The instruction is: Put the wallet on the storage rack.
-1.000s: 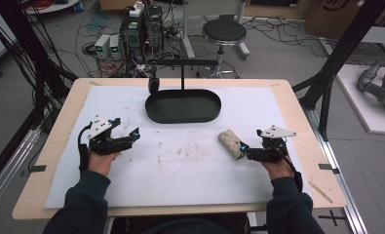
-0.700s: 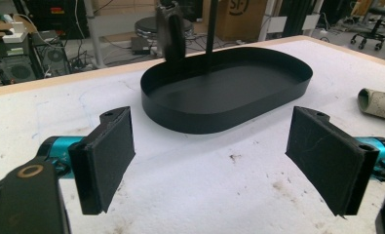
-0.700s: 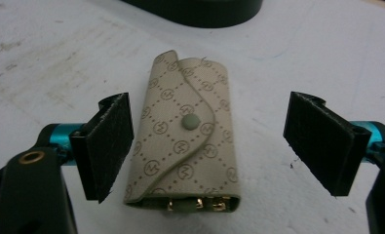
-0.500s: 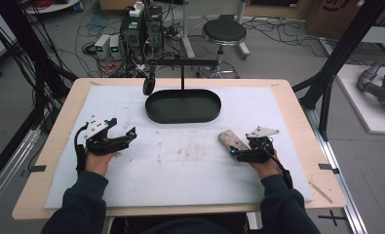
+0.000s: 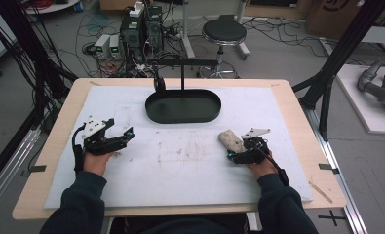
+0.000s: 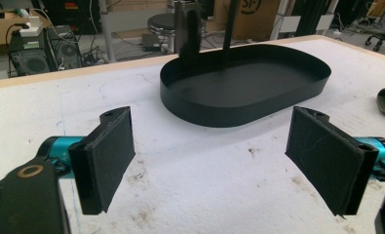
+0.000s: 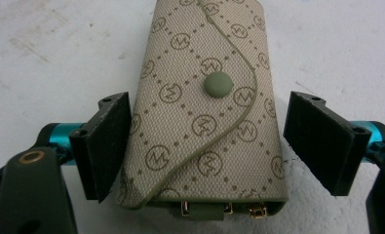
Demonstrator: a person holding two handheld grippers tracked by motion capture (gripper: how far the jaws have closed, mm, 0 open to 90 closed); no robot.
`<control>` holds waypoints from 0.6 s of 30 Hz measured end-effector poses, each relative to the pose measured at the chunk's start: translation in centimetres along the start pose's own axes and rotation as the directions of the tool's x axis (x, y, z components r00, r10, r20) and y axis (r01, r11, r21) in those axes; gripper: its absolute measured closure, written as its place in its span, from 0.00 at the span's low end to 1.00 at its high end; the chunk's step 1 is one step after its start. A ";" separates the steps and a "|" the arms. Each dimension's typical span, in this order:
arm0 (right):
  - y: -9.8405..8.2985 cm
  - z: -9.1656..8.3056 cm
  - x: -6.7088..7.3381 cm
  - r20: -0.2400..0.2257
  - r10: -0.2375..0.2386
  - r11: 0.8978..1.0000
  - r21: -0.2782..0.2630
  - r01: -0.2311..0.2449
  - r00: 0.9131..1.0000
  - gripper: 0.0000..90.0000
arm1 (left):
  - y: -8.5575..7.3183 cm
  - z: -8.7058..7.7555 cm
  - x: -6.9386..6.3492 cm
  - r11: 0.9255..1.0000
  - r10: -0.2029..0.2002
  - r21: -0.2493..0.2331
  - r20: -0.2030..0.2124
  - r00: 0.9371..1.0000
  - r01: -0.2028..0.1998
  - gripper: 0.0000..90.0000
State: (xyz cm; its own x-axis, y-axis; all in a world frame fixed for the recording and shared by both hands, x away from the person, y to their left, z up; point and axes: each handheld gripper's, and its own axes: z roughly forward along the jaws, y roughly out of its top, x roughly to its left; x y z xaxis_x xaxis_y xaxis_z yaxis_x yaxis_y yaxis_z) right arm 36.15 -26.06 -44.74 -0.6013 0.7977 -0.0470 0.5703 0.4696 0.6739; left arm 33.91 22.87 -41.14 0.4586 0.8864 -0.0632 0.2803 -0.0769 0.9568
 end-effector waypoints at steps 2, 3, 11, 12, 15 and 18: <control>0.0 -0.1 -0.1 -0.027 0.010 1.000 0.005 -0.010 1.000 0.31 | 0.0 0.0 0.0 1.000 0.002 0.005 -0.001 1.000 -0.002 0.20; 0.0 -0.2 -0.1 -0.027 0.009 1.000 0.005 -0.009 1.000 0.33 | -0.1 0.0 0.0 1.000 0.001 0.006 -0.002 1.000 -0.001 0.20; 0.1 -0.6 -0.6 -0.052 0.026 1.000 -0.011 -0.027 0.998 0.38 | -0.1 0.0 0.1 1.000 -0.005 0.009 -0.009 1.000 0.005 0.20; 0.1 -0.7 -0.7 -0.049 0.023 1.000 -0.020 -0.024 0.999 0.38 | -0.1 0.0 0.1 1.000 -0.006 0.007 -0.007 1.000 0.006 0.20; 0.4 -1.2 -0.7 -0.043 0.009 0.999 -0.051 -0.011 0.999 0.38 | -0.2 -0.1 0.2 1.000 -0.008 0.009 -0.008 1.000 0.009 0.20; 0.9 -1.6 -0.6 -0.030 -0.010 0.997 -0.082 0.008 0.999 0.39 | -0.2 -0.1 0.3 1.000 -0.014 0.007 -0.011 1.000 0.014 0.19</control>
State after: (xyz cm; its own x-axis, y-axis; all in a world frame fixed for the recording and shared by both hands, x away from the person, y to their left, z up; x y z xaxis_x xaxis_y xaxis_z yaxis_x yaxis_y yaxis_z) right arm 36.17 -26.76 -42.95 -0.6236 0.7811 -0.0315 0.5181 0.4432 0.7316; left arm 33.90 23.20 -41.29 0.4455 0.8922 -0.0738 0.2931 -0.0675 0.9537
